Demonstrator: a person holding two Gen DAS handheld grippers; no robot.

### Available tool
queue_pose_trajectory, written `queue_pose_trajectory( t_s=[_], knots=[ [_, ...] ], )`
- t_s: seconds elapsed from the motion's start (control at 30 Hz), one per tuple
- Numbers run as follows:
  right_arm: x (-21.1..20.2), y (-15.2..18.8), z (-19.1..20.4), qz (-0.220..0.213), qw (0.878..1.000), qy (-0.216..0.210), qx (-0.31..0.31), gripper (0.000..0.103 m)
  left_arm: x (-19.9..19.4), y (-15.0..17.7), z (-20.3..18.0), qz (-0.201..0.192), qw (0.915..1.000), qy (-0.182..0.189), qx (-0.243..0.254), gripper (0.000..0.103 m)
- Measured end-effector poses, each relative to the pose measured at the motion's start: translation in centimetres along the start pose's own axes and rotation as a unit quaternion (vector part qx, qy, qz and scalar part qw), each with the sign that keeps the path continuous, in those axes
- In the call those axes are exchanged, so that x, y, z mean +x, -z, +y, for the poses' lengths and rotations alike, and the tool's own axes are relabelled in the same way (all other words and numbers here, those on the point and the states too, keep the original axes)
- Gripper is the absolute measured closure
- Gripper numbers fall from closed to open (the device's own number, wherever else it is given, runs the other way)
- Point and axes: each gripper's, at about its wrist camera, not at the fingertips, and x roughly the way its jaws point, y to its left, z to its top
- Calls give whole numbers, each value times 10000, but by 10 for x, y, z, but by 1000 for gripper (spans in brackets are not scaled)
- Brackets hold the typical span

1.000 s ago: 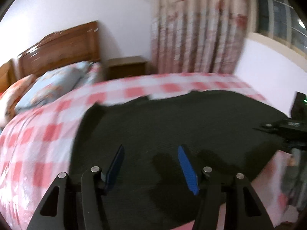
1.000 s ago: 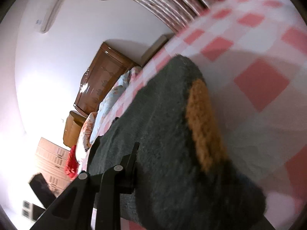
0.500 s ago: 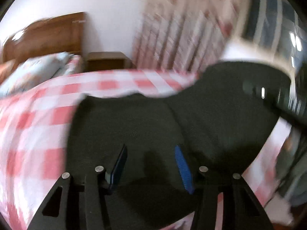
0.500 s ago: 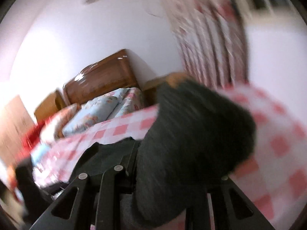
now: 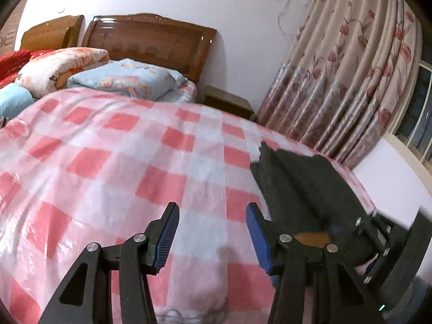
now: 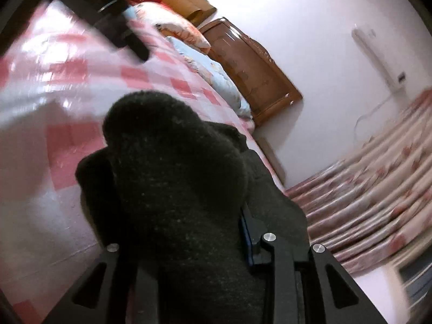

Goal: Fold small clothes

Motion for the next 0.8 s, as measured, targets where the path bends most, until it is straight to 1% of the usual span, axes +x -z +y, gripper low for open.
queue_pose_trajectory(
  t_s=[0.03, 0.07, 0.1, 0.13, 0.17, 0.23, 0.27, 0.33, 0.37, 0.4, 0.43, 0.5, 0.53, 0.57, 0.6, 0.63, 0.67, 0.7, 0.73, 0.8],
  knots=[
    [0, 2, -1, -2, 10000, 36, -75, 100, 3, 4, -2, 27, 10000, 41, 8, 51],
    [0, 2, 2, -1, 9998, 77, -202, 78, 9, 5, -4, 59, 9999, 107, 20, 51],
    [0, 3, 6, -26, 9995, 140, -297, 66, 11, 6, -8, 67, 9999, 145, 33, 51],
    [-2, 2, 8, -36, 9991, 236, -358, 13, 12, 6, -14, 64, 9998, 203, 69, 51],
    [2, 2, 9, -34, 9987, 292, -413, 0, 11, 5, -19, 49, 9996, 246, 122, 51],
    [-5, 4, 6, -2, 9988, 236, -437, 0, 6, 3, -31, 11, 9993, 263, 249, 51],
    [-10, 5, -1, -52, 9993, 0, -383, 0, 3, 3, -34, -19, 9991, 248, 334, 51],
    [-27, 10, -16, -269, 9972, -684, -146, 0, -4, 2, -38, -99, 9987, 192, 461, 51],
    [-41, 16, -28, -467, 9924, -1137, 103, 0, -6, 1, -38, -119, 9987, 178, 465, 51],
    [-55, 22, -41, -648, 9848, -1556, 429, 0, -10, -1, -39, -145, 9987, 207, 435, 51],
    [-64, 27, -55, -759, 9769, -1845, 767, 0, -13, -4, -40, -177, 9987, 259, 413, 51],
    [-80, 46, -90, -1014, 9496, -2396, 1747, 0, -23, -11, -52, -322, 9973, 458, 467, 51],
    [-87, 54, -99, -1113, 9383, -2515, 2099, 0, -26, -14, -59, -371, 9963, 559, 534, 51],
    [-89, 67, -116, -1204, 9263, -2545, 2502, 0, -30, -17, -74, -434, 9937, 766, 693, 51],
    [-90, 74, -125, -1217, 9214, -2477, 2736, 0, -32, -19, -87, -458, 9911, 929, 840, 51],
    [-87, 82, -134, -1167, 9196, -2342, 2931, 0, -33, -20, -97, -464, 9892, 1024, 945, 51],
    [-85, 90, -142, -1073, 9193, -2167, 3106, 39, -31, -21, -116, -441, 9847, 1197, 1187, 51],
    [-83, 94, -147, -1010, 9182, -2045, 3239, 103, -30, -21, -127, -422, 9823, 1250, 1330, 51],
    [-82, 96, -151, -979, 9151, -1953, 3388, 103, -26, -21, -140, -398, 9796, 1267, 1507, 51],
    [-82, 99, -157, -1034, 9077, -1902, 3594, 103, -14, -17, -155, -290, 9771, 1224, 1717, 51]
  ],
)
